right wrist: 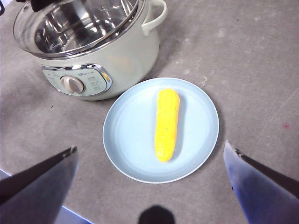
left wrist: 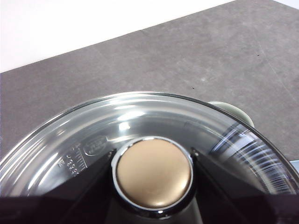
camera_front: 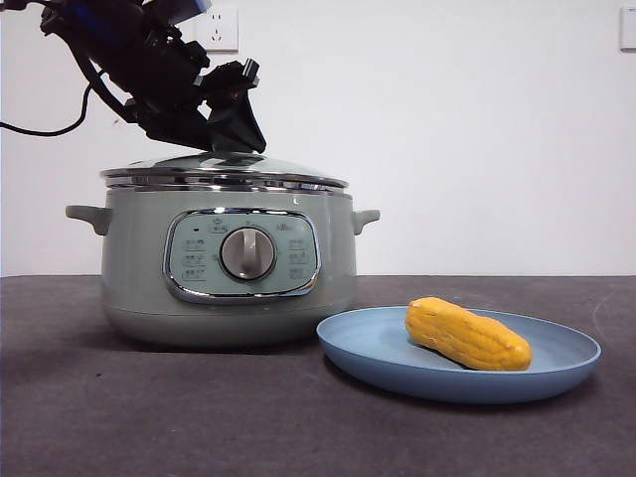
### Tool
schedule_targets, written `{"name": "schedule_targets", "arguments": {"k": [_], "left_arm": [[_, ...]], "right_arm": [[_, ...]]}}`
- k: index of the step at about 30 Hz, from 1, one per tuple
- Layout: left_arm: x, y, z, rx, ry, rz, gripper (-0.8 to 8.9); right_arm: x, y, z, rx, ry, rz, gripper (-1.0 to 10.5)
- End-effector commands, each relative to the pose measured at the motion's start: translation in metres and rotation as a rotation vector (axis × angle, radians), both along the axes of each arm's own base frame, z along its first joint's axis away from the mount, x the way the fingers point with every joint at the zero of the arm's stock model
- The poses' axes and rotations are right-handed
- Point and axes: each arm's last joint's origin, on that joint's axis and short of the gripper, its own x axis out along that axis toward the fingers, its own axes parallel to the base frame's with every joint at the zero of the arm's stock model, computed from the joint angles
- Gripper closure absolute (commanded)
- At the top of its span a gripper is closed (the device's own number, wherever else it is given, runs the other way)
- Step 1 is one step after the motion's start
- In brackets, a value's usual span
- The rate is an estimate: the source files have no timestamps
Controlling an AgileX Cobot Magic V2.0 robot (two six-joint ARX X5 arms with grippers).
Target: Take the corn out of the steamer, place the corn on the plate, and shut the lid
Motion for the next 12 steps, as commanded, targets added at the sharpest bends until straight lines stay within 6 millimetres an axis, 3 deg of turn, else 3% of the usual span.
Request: {"name": "schedule_targets", "arguments": {"k": [1, 12], "left_arm": [[0.001, -0.003, 0.007, -0.017, -0.054, -0.016, 8.22], [0.008, -0.009, -0.007, -0.011, -0.032, -0.022, 8.22]], "right_arm": [[0.000, 0.000, -0.001, 0.009, 0.004, -0.003, 3.5], [-0.001, 0.000, -0.002, 0.001, 0.019, -0.003, 3.5]]}}
